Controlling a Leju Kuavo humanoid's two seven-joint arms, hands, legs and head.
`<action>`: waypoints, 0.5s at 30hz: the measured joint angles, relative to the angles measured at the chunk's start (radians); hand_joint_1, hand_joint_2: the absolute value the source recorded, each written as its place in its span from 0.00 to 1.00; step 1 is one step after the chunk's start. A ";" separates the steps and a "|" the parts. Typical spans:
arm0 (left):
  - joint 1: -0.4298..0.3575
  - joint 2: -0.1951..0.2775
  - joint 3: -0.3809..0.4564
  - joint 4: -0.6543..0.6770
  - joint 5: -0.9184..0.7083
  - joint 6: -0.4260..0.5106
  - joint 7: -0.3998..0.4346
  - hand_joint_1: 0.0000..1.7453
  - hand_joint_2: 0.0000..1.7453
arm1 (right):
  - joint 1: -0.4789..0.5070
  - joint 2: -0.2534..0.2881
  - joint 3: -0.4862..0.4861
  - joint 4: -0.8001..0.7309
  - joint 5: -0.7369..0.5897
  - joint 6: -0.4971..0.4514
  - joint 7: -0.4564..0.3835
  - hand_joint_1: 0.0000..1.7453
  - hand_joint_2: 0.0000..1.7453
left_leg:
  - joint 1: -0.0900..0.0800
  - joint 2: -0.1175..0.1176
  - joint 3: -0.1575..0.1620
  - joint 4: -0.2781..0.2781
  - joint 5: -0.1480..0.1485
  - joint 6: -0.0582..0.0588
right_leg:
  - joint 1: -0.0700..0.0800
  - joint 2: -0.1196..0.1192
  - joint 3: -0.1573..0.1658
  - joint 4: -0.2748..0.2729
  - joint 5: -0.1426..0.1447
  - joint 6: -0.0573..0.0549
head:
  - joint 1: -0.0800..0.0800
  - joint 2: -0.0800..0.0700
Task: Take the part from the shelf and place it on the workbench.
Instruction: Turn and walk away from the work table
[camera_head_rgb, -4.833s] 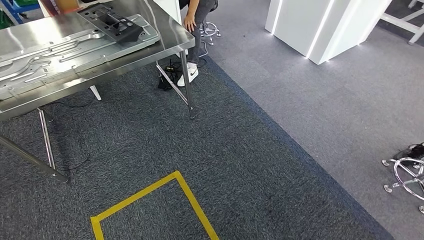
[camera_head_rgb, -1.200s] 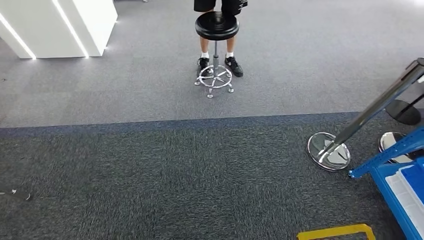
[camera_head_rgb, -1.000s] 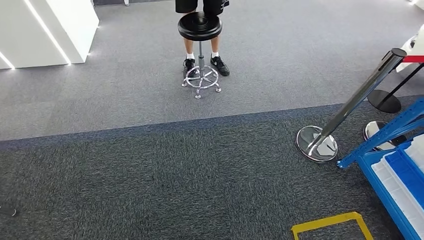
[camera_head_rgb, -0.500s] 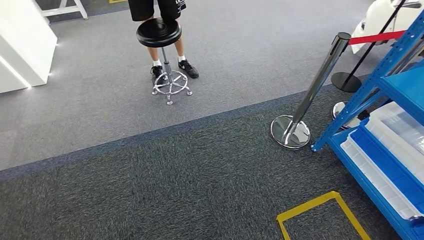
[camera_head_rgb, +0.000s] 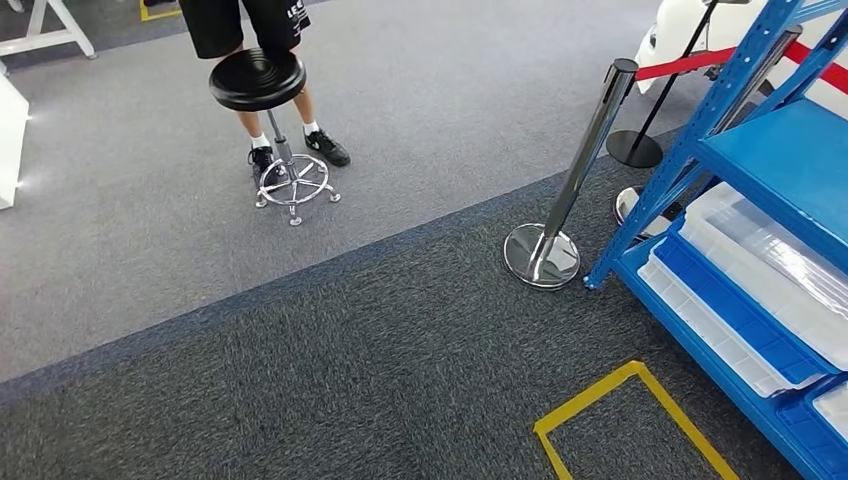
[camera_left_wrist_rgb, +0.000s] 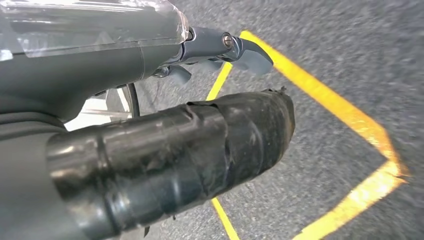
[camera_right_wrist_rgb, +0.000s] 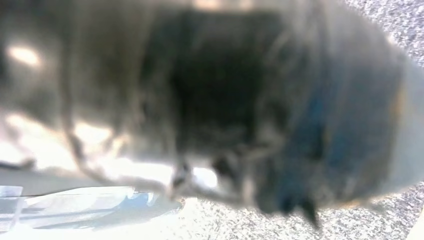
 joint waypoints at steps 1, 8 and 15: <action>0.000 0.000 0.000 0.000 0.000 0.000 0.000 0.00 0.00 | 0.001 0.000 0.000 0.001 0.001 0.000 0.000 0.00 0.00 | 0.000 0.009 0.012 0.001 -0.011 -0.006 | 0.004 -0.018 0.017 -0.052 0.016 -0.004 | 0.000 0.000; -0.012 -0.001 0.002 0.002 0.000 0.002 0.000 0.00 0.00 | 0.001 -0.004 -0.001 0.003 0.005 0.000 0.000 0.00 0.00 | 0.009 -0.015 -0.039 0.180 -0.019 -0.047 | 0.017 0.006 0.083 -0.096 -0.013 -0.067 | -0.012 0.000; -0.001 0.000 0.002 0.004 0.001 0.003 0.000 0.00 0.00 | -0.001 -0.005 -0.001 0.004 0.006 0.000 0.000 0.00 0.00 | 0.010 -0.069 -0.232 0.221 -0.072 -0.039 | 0.017 0.099 0.176 -0.100 -0.089 -0.071 | -0.016 0.000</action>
